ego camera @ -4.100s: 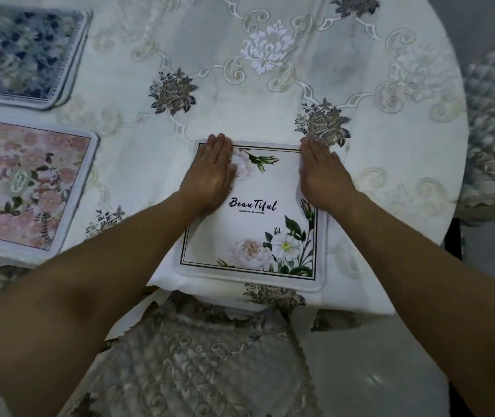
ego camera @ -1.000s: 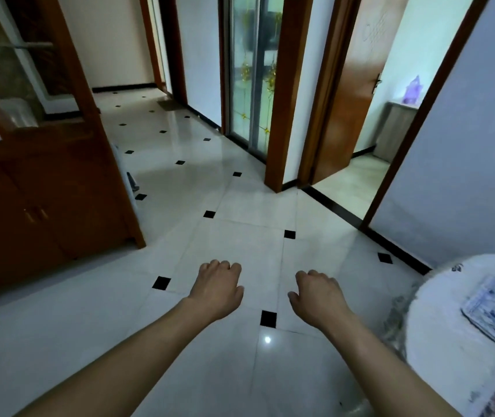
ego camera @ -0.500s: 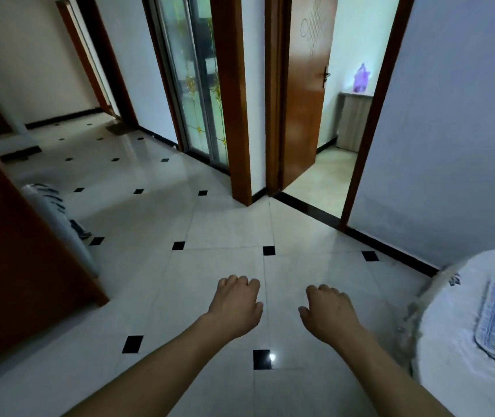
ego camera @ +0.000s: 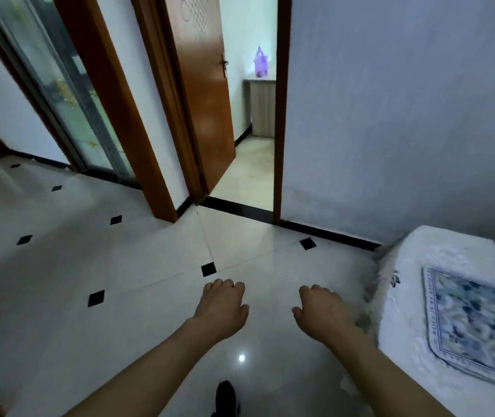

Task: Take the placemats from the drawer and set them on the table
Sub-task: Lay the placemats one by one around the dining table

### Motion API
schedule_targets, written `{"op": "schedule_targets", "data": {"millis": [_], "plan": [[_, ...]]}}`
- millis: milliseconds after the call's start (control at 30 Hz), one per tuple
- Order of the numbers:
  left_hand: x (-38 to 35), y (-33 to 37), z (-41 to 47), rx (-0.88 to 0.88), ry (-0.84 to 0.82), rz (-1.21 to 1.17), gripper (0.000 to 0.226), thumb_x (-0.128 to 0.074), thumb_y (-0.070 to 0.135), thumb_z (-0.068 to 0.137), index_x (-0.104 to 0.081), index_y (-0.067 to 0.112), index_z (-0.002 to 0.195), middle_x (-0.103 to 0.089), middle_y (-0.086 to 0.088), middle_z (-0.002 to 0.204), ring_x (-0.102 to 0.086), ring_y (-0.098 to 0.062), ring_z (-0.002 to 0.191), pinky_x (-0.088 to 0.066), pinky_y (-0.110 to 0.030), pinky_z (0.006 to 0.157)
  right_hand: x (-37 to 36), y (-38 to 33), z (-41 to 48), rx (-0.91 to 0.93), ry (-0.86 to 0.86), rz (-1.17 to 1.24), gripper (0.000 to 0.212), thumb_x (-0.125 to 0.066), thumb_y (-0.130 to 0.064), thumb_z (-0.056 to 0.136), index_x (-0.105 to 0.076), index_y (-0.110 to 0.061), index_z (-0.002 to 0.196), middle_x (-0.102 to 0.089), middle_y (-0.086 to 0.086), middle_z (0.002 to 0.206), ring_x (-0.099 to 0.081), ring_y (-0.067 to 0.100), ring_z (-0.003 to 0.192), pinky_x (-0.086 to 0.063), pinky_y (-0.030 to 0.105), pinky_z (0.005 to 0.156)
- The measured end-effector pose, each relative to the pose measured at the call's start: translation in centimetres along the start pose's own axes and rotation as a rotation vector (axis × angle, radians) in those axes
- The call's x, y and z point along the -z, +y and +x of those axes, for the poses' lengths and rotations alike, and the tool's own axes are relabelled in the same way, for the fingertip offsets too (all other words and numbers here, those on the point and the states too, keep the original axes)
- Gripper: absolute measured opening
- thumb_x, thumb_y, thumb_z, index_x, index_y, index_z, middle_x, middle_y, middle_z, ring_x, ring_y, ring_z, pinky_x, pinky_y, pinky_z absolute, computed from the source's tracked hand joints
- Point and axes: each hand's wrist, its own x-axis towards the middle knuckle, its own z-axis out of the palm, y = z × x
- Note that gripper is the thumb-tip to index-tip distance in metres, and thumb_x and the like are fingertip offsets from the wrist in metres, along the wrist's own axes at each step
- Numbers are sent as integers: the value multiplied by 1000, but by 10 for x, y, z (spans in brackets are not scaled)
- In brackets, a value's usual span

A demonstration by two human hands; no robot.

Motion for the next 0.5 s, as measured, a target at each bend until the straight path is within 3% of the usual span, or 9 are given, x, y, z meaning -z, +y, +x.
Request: {"op": "schedule_targets", "data": {"millis": [233, 500], "plan": [[21, 51, 167, -389, -25, 32, 35, -46, 41, 93, -54, 18, 117, -59, -8, 118, -51, -28, 110, -37, -40, 96, 22, 69, 60, -386, 12, 83, 32, -49, -41, 92, -57, -13, 107, -61, 12, 112, -59, 32, 102, -44, 35, 85], [23, 197, 268, -873, -88, 119, 34, -46, 38, 90, -55, 17, 115, -59, -9, 115, -50, -29, 107, -37, -39, 92, 29, 158, 36, -835, 47, 156, 35, -49, -41, 92, -56, -13, 110, -61, 12, 109, -59, 32, 102, -42, 37, 85]]}}
